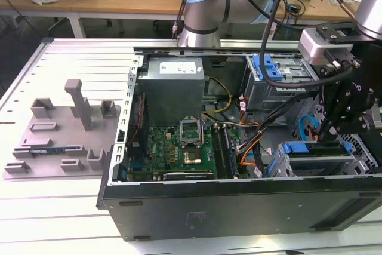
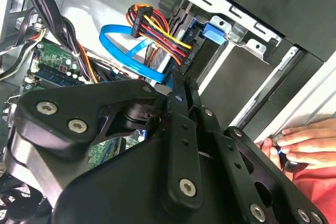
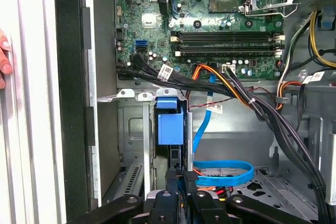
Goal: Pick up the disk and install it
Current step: 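Insert the second disk wire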
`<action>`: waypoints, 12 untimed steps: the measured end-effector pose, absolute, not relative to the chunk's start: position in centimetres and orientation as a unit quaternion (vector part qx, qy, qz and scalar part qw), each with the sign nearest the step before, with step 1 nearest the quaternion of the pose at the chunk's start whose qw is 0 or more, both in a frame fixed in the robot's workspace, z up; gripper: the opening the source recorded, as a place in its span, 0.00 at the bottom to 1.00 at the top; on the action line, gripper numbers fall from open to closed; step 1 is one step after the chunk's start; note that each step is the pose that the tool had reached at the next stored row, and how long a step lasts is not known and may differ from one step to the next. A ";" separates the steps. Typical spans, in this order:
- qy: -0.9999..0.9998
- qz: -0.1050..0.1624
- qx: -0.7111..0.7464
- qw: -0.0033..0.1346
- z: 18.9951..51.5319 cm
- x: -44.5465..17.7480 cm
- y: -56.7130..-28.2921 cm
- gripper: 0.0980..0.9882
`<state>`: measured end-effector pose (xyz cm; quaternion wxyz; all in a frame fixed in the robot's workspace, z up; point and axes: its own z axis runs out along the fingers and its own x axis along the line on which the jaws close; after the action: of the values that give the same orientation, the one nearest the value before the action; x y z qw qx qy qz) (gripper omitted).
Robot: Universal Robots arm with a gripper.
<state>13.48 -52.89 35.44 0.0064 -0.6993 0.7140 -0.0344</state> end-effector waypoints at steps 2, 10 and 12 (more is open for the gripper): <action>0.714 -0.034 -0.699 0.006 35.4 13.5 -52.9 0.07; 0.714 -0.034 -0.699 0.006 35.1 13.5 -52.9 0.07; 0.714 -0.034 -0.699 0.006 35.1 13.6 -52.9 0.07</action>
<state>13.57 -52.89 35.05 0.0064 -0.6993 0.7140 -0.0345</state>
